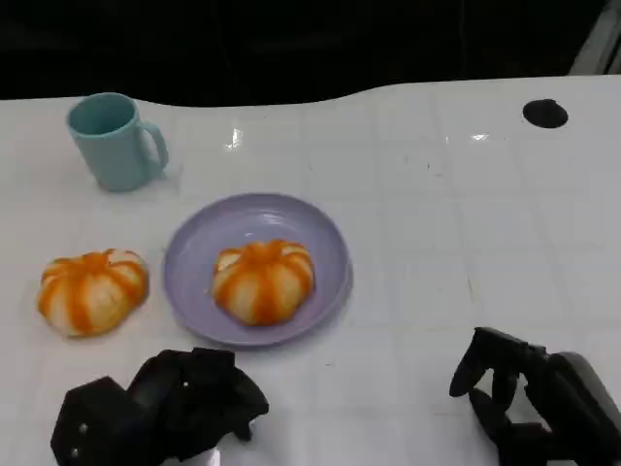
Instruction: Grasp the bread from the table and place it into the plate.
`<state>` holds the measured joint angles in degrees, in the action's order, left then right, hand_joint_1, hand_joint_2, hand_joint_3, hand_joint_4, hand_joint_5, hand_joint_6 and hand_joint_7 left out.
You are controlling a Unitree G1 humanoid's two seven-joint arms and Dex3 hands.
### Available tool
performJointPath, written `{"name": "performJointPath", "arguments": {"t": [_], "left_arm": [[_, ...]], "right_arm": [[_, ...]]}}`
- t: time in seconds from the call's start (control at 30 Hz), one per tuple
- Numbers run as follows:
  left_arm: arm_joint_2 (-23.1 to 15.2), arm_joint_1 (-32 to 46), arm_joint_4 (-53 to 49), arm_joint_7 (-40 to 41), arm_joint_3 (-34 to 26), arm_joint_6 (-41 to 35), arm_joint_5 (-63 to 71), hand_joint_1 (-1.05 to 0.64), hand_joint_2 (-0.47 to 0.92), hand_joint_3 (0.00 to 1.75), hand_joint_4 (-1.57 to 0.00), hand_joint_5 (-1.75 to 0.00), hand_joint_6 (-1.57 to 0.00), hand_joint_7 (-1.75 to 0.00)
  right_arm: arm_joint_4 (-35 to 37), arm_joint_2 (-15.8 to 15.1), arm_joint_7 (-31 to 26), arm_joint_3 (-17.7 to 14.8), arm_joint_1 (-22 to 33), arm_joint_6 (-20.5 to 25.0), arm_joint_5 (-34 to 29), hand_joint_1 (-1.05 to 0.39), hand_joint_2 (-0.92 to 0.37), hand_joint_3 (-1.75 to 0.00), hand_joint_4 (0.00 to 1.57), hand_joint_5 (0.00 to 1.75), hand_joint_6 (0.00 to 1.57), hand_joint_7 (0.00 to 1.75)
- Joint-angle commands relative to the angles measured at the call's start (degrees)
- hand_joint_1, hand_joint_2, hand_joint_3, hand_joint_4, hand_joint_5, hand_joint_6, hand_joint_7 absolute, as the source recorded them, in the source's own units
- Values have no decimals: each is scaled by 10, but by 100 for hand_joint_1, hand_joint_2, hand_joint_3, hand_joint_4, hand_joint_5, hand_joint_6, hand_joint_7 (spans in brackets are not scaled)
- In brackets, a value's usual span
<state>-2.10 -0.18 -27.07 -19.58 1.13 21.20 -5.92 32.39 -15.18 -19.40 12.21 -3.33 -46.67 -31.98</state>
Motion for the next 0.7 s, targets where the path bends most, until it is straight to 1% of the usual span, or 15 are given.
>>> {"name": "performJointPath", "arguments": {"t": [0.03, 0.7], "left_arm": [[-12, 2, -11, -5, -6, 0, -2, -105, 85, 0, -88, -152, -131, -76], [-16, 1, -22, -9, -7, 14, 0, -105, 86, 1, -88, -152, -130, -77]], "right_arm": [[11, -3, -14, -2, -12, -9, 2, -30, -40, -131, 80, 175, 59, 166], [16, -3, -17, 2, -14, -11, 0, -29, -40, -129, 80, 175, 61, 163]]}}
